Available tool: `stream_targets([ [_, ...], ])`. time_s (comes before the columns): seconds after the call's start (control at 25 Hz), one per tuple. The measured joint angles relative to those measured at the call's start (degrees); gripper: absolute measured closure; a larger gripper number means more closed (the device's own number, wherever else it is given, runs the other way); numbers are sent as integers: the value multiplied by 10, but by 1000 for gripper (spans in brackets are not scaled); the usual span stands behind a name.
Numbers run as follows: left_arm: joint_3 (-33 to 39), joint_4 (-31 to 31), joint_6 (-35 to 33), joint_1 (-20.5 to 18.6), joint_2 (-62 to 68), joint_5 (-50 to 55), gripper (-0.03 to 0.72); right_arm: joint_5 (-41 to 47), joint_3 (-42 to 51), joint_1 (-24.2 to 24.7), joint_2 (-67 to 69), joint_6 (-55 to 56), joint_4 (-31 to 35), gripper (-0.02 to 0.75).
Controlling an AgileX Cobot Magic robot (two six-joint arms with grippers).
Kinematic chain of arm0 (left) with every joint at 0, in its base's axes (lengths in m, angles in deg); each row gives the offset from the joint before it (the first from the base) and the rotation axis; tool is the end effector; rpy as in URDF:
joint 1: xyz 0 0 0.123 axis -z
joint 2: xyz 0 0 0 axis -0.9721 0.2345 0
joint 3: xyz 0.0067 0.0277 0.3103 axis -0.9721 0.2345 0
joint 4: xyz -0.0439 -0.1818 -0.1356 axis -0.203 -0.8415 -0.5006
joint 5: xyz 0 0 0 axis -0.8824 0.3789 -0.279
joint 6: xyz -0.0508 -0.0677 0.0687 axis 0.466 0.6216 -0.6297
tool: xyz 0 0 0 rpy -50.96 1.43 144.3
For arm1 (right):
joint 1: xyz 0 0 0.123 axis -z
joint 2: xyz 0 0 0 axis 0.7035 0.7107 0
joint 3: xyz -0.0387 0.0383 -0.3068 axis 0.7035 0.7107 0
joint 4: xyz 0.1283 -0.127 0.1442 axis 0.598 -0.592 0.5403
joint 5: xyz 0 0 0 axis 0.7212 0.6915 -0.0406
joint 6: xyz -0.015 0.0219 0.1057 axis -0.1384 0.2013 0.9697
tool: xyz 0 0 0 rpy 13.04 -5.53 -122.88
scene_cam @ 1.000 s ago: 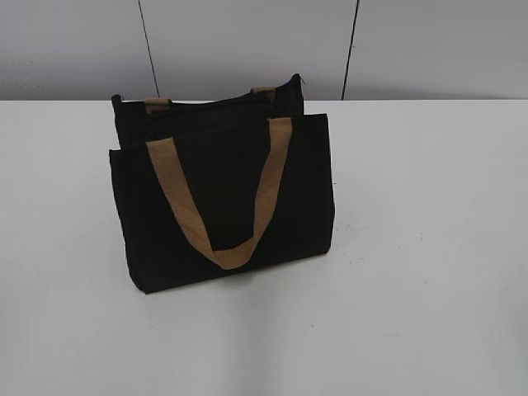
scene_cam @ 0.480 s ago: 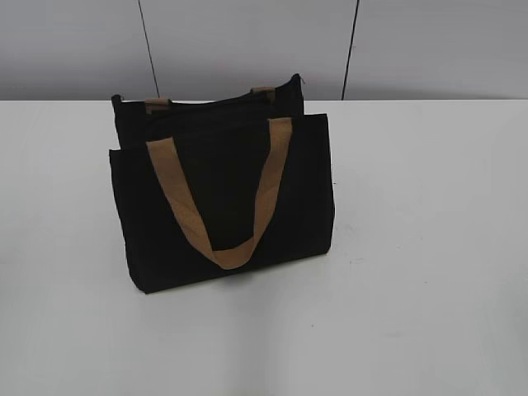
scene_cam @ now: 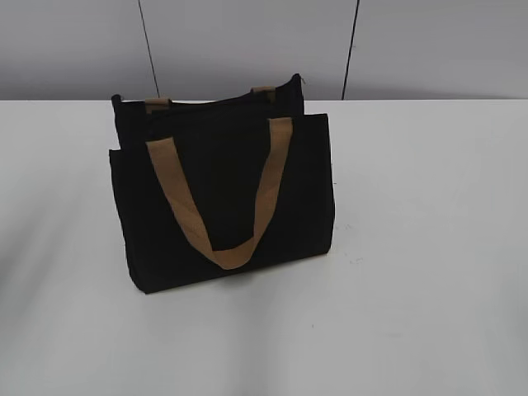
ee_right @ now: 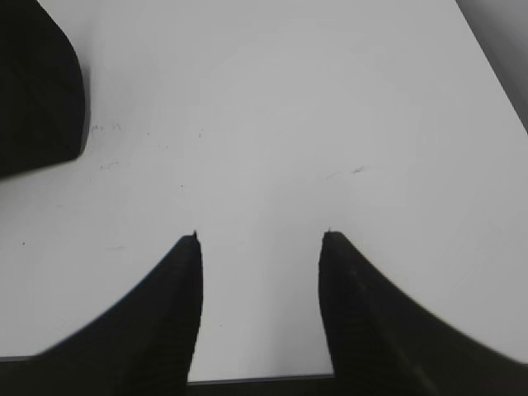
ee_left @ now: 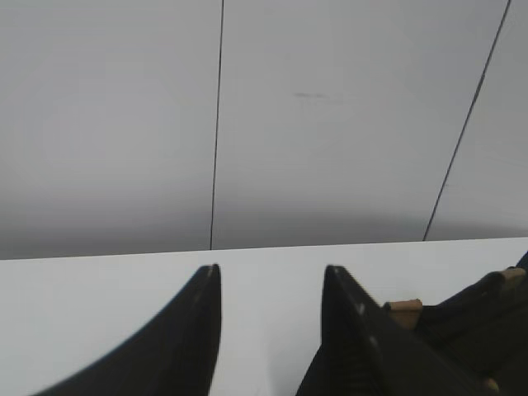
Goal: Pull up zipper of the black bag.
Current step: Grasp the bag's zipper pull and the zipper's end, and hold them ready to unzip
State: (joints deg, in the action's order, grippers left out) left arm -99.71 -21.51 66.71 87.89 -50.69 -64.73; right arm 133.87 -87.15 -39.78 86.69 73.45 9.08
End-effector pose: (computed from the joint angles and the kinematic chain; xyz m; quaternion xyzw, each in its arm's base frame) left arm 0.1133 -0.0236 0.3534 0.0860 0.7453 -0.0603 0.6584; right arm -0.0345 0.0137 0.2521 0.0127 0.8624 0.0206 0.5057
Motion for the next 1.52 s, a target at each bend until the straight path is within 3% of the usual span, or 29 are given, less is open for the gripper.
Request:
stream_targets([
  [0.28, 139, -31, 11, 27, 154, -285, 379, 0, 0, 0, 0, 0, 0, 374],
  [0.56, 228, 18, 66, 40, 292, -498, 379, 0, 0, 0, 0, 0, 0, 374],
  [0.92, 235, 160, 79, 41, 527, -657, 379, 0, 0, 0, 0, 0, 0, 374],
  [1.12, 233, 181, 79, 41, 630, -746, 377, 0, 0, 0, 0, 0, 0, 374],
  [1.52, 181, 188, 79, 41, 688, -759, 281, 0, 0, 0, 0, 0, 0, 374],
])
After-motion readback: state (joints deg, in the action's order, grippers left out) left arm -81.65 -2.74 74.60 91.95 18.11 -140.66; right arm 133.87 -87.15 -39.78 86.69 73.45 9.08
